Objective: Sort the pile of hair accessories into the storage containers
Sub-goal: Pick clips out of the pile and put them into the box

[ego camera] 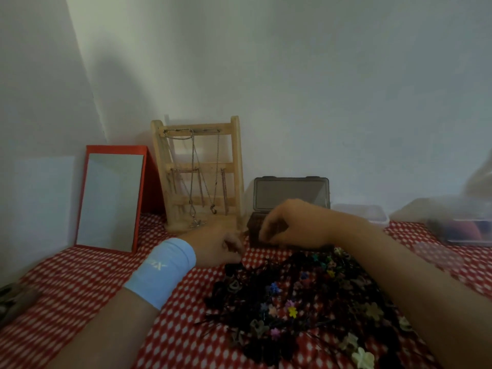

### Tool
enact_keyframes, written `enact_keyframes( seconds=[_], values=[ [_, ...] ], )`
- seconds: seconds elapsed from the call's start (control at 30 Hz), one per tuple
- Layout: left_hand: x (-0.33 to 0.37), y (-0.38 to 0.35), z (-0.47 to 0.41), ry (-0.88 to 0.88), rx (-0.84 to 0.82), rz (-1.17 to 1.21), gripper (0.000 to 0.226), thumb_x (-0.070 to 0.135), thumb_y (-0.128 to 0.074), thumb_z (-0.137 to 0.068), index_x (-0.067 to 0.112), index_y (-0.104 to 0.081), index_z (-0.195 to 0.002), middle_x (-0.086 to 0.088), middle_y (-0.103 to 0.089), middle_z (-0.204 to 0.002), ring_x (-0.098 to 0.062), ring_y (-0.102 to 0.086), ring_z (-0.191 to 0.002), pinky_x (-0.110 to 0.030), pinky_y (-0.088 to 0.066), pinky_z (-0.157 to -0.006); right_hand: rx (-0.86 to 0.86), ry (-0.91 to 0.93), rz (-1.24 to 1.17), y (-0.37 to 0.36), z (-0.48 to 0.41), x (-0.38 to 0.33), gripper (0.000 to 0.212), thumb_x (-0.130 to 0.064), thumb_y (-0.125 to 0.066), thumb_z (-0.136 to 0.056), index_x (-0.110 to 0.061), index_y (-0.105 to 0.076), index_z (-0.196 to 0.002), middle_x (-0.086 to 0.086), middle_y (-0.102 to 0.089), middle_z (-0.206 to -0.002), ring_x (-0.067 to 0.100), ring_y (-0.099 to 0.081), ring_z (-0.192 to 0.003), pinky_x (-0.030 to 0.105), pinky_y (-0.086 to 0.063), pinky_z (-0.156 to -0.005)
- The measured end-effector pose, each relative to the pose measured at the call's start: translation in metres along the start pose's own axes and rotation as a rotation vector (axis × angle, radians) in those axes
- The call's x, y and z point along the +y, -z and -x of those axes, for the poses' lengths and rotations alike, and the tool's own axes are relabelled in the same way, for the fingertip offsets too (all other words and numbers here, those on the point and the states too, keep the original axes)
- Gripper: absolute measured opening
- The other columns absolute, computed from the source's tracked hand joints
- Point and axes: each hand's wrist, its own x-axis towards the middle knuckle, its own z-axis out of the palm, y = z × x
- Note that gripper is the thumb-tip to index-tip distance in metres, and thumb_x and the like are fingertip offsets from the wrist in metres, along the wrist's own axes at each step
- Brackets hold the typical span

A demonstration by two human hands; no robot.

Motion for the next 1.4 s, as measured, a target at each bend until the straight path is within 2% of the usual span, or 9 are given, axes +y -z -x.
enact_keyframes(
  seconds=[0.13, 0.27, 0.43, 0.6, 0.77, 0.9, 1.0, 1.23, 1.4],
  values=[
    [-0.008, -0.006, 0.01, 0.026, -0.038, 0.033, 0.037, 0.033, -0.069, -0.088, 0.024, -0.066, -0.123, 0.01, -0.066, -0.114, -0.008, -0.06, -0.102, -0.021, -0.046, -0.09, -0.113, 0.042, 0.072, -0.017, -0.005, -0.011, 0.021, -0.022, -0.068, -0.092, -0.028, -0.074, -0.111, -0.022, -0.066, -0.103, -0.007, -0.061, -0.09, 0.011, -0.046, -0.084],
    [-0.012, -0.005, 0.013, 0.054, -0.062, 0.159, 0.048, 0.022, -0.075, -0.082, 0.026, -0.058, -0.127, 0.011, -0.072, -0.102, -0.007, -0.065, -0.093, -0.027, -0.052, -0.09, -0.052, 0.005, 0.087, -0.033, -0.017, -0.013, 0.025, -0.024, -0.066, -0.094, -0.025, -0.065, -0.118, -0.012, -0.064, -0.111, 0.005, -0.06, -0.098, 0.023, -0.051, -0.089],
    [-0.019, 0.004, 0.019, 0.045, 0.007, 0.178, 0.025, 0.015, -0.071, -0.082, 0.033, -0.058, -0.094, 0.013, -0.065, -0.09, -0.005, -0.061, -0.081, -0.02, -0.048, -0.072, -0.062, -0.006, 0.069, -0.052, -0.04, -0.026, 0.034, -0.027, -0.074, -0.088, -0.025, -0.056, -0.117, -0.013, -0.059, -0.104, 0.007, -0.055, -0.094, 0.026, -0.049, -0.082],
    [-0.024, 0.013, 0.036, 0.085, -0.058, 0.301, 0.022, 0.004, -0.066, -0.086, 0.017, -0.066, -0.104, -0.007, -0.067, -0.105, -0.018, -0.071, -0.079, -0.026, -0.06, -0.072, -0.119, 0.006, 0.136, -0.056, -0.047, -0.034, 0.037, -0.024, -0.072, -0.09, -0.023, -0.061, -0.125, -0.011, -0.06, -0.104, 0.008, -0.054, -0.092, 0.017, -0.044, -0.075],
    [-0.015, 0.025, 0.051, 0.048, -0.142, 0.238, 0.016, 0.025, -0.062, -0.093, 0.026, -0.077, -0.099, 0.008, -0.073, -0.096, -0.009, -0.07, -0.086, -0.015, -0.054, -0.072, -0.197, -0.04, 0.204, -0.056, -0.042, -0.035, 0.026, -0.034, -0.064, -0.095, -0.02, -0.066, -0.117, -0.003, -0.063, -0.111, 0.015, -0.059, -0.096, 0.033, -0.053, -0.088],
    [-0.003, 0.018, 0.058, 0.081, -0.213, 0.113, 0.035, 0.055, -0.071, -0.079, 0.033, -0.075, -0.105, 0.016, -0.069, -0.111, -0.004, -0.06, -0.103, -0.023, -0.048, -0.094, -0.039, -0.058, 0.125, -0.043, -0.032, -0.034, 0.025, -0.015, -0.068, -0.088, -0.023, -0.064, -0.111, -0.007, -0.064, -0.11, 0.01, -0.06, -0.098, 0.022, -0.051, -0.085],
    [0.001, 0.007, 0.058, 0.073, -0.197, 0.039, 0.042, 0.052, -0.076, -0.075, 0.03, -0.072, -0.111, 0.017, -0.066, -0.111, -0.005, -0.058, -0.104, -0.022, -0.044, -0.094, -0.04, -0.033, 0.052, -0.038, -0.024, -0.042, 0.035, -0.004, -0.061, -0.088, -0.029, -0.064, -0.112, -0.009, -0.062, -0.113, 0.009, -0.06, -0.102, 0.027, -0.053, -0.089],
    [-0.011, 0.021, 0.068, 0.032, -0.15, 0.053, 0.039, 0.044, -0.075, -0.08, 0.031, -0.068, -0.117, 0.017, -0.063, -0.115, -0.005, -0.057, -0.109, -0.031, -0.044, -0.103, -0.203, -0.047, 0.049, -0.055, -0.02, -0.056, 0.027, -0.042, -0.07, -0.087, -0.026, -0.073, -0.108, -0.008, -0.069, -0.106, 0.008, -0.065, -0.093, 0.032, -0.058, -0.085],
    [-0.02, 0.017, 0.068, 0.028, -0.152, 0.113, 0.039, 0.039, -0.074, -0.083, 0.029, -0.066, -0.119, 0.014, -0.062, -0.119, -0.005, -0.057, -0.112, -0.034, -0.043, -0.107, -0.147, -0.025, 0.048, -0.06, -0.02, -0.055, 0.024, -0.035, -0.074, -0.088, -0.024, -0.074, -0.11, -0.011, -0.069, -0.109, 0.003, -0.062, -0.094, 0.024, -0.054, -0.088]
  ],
)
